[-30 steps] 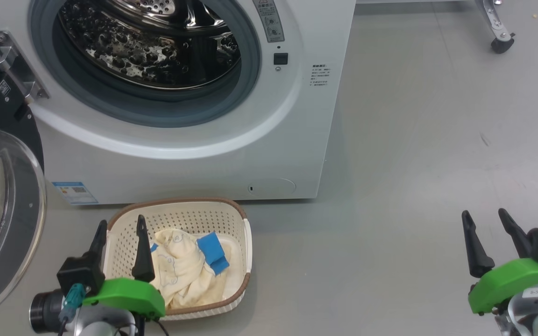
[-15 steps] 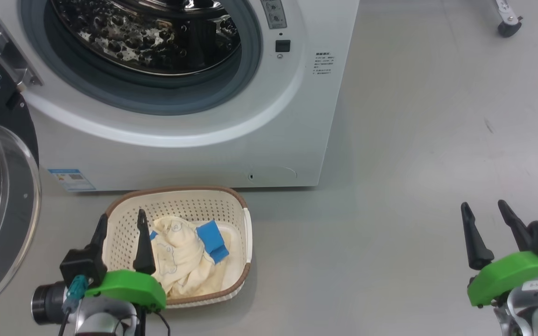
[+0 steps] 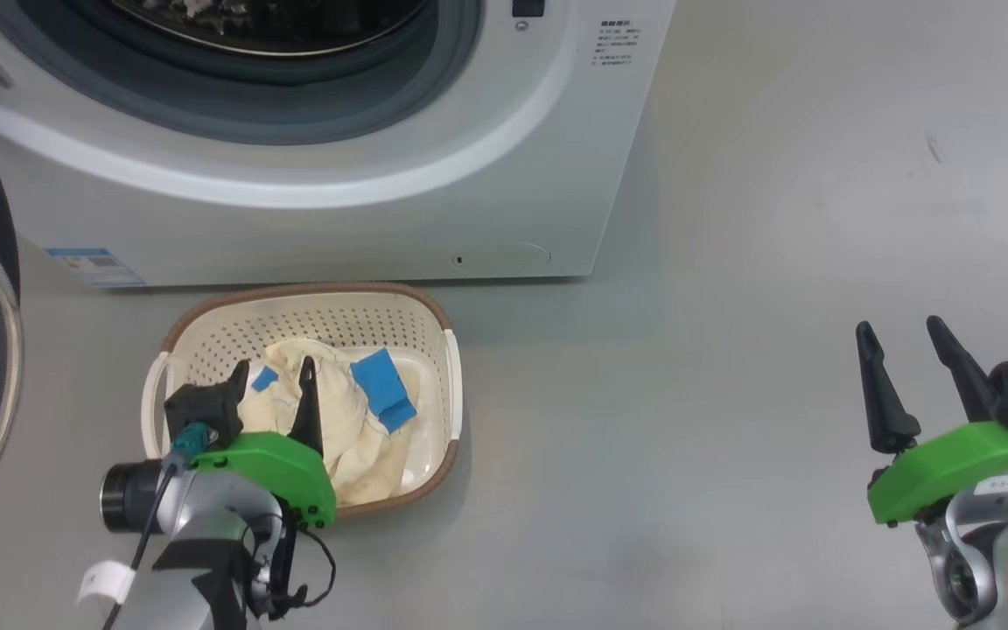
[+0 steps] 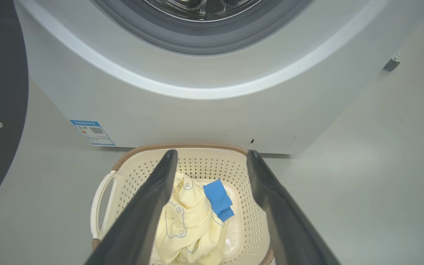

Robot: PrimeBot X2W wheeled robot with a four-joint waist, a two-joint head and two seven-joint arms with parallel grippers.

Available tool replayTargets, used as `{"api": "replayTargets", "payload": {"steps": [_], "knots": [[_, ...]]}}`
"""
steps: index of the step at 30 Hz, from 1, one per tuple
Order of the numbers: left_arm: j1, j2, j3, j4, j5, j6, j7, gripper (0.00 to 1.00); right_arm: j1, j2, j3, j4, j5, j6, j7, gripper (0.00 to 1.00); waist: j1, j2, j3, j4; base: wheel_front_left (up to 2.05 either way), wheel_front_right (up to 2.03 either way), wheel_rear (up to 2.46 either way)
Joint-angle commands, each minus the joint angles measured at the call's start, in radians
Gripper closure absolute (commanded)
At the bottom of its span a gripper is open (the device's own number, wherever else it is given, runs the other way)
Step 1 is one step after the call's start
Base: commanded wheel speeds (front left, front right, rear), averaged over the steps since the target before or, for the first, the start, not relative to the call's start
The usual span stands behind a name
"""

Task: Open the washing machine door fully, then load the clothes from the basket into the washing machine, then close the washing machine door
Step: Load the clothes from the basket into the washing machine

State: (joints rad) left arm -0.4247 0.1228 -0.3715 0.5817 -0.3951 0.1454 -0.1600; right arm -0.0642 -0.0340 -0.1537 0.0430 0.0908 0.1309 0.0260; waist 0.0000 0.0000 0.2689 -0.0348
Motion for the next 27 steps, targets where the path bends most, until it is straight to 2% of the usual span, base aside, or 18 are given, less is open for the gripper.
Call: {"api": "replayTargets", "payload": {"steps": [1,7,15,27], "knots": [[-0.063,0.012,0.02,0.041,-0.01,-0.019,0.02,0.0,-0.041,-0.016,0.032,-0.032,0.016,0.0,-0.005,0.0,0.0,0.0,0.051,-0.022,0.0,0.0,0.0],[-0.162,0.003,0.016,0.205,-0.03,-0.057,0.067,0.0,-0.075,-0.016,0.058,-0.024,0.036,0.0,-0.013,0.0,0.0,0.0,0.136,-0.055,0.0,0.0,0.0],[-0.348,0.02,0.051,0.438,-0.079,-0.102,0.132,0.0,-0.157,-0.016,0.094,-0.025,0.065,0.0,-0.033,0.0,0.0,0.0,0.33,-0.113,0.0,0.0,0.0],[-0.54,0.066,0.11,0.642,-0.161,-0.17,0.223,0.0,-0.235,-0.016,0.149,-0.029,0.107,0.0,-0.084,0.0,0.0,0.0,0.57,-0.158,0.0,0.0,0.0]]}}
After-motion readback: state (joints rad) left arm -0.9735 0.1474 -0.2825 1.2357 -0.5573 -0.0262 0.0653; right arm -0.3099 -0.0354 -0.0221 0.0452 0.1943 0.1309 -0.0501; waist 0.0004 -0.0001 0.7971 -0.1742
